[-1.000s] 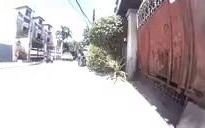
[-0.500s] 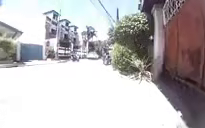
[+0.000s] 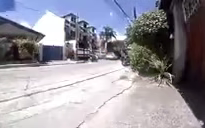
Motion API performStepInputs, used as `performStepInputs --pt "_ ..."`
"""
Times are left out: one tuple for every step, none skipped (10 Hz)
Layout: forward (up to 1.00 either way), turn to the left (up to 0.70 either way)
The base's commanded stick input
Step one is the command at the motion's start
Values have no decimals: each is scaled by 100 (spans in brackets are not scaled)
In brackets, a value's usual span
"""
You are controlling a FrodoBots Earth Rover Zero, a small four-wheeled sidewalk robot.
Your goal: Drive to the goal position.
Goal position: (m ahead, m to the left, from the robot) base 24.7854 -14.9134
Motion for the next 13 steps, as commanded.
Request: performStepInputs --pt "0 70" --pt "0 69" --pt "0 42" --pt "0 7" --pt "0 37" --pt "0 39" --pt "0 42" --pt "0 34" --pt "0 24" --pt "0 17" --pt "0 21" --pt "0 36" --pt "0 36"
